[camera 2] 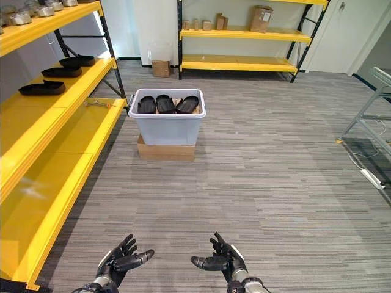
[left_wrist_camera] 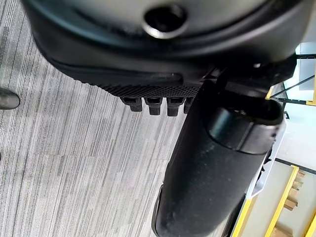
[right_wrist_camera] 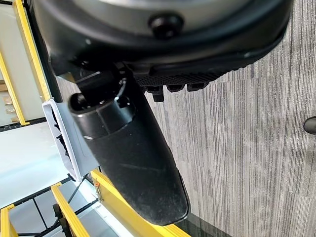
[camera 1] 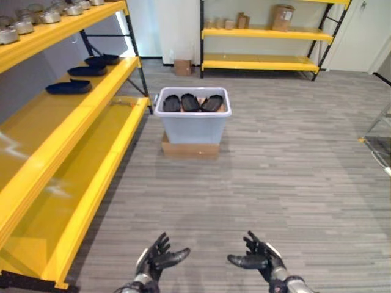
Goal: Move parts from the plastic box to the shelf.
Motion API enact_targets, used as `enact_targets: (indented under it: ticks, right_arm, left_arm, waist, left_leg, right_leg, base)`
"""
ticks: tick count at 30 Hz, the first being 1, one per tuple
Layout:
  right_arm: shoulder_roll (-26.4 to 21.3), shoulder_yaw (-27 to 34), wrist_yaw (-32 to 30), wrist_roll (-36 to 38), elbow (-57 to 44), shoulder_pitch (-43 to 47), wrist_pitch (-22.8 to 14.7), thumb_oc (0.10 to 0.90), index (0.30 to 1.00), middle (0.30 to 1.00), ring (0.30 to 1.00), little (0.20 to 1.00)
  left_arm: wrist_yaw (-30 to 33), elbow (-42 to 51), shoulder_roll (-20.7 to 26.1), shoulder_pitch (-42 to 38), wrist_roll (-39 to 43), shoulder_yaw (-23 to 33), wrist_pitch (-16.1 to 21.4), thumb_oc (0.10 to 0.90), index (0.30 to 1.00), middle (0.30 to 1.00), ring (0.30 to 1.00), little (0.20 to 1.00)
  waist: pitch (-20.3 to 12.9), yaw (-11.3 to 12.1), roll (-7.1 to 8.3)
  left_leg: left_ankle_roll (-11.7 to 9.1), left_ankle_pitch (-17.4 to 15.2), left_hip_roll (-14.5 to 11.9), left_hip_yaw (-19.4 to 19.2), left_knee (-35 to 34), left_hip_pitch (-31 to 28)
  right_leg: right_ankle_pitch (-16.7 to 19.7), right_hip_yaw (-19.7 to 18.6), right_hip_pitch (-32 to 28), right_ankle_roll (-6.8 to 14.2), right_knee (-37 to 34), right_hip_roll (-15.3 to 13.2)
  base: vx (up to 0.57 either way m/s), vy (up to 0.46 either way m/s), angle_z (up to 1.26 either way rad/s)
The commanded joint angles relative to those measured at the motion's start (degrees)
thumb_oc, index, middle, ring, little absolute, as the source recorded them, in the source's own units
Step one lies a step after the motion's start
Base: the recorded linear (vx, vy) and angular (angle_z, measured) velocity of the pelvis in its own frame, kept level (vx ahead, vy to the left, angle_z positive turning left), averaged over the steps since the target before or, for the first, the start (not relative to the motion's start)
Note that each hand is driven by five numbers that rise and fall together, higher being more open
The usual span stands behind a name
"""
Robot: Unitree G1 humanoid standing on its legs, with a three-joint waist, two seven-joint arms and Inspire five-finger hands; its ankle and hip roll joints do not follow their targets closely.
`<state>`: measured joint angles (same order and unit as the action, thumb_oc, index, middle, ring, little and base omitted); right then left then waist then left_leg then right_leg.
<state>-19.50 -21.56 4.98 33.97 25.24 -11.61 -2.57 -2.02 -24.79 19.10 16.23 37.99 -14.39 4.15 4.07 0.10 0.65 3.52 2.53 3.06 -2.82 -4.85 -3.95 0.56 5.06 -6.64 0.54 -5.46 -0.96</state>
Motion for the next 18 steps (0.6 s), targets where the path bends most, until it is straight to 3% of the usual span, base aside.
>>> enact_targets:
  ticks: [1,18]
  right_arm:
    - [-0.56,0.96,0.82,1.42,-3.08,3.44,-4.41,0.9,1.0,1.0,1.0,1.0]
    - [-0.65,1.25,1.5,1.84,-3.51,3.25,-4.38,0.9,1.0,1.0,1.0,1.0]
  left_arm:
    - [-1.32,0.86,-0.06,-4.9,1.09,0.5,4.39,0.9,1.0,1.0,1.0,1.0]
    - [-2.18,0.98,0.46,-5.04,0.06,0.36,4.34,0.9,1.0,1.0,1.0,1.0]
  waist:
    - [-1.66,-0.28,-0.02]
    - [-1.35,-0.5,0.03]
  left_leg:
    - [-4.11,-3.55,-5.1,2.01,-0.15,-3.1]
    - [-4.09,-3.67,-5.22,1.95,-0.15,-3.23]
  right_leg:
    - [0.27,0.72,-0.17,4.4,0.67,-4.61]
    - [0.11,0.63,-0.08,4.36,0.83,-4.45]
  base:
    - [0.0,0.0,0.0]
    - [0.0,0.0,0.0]
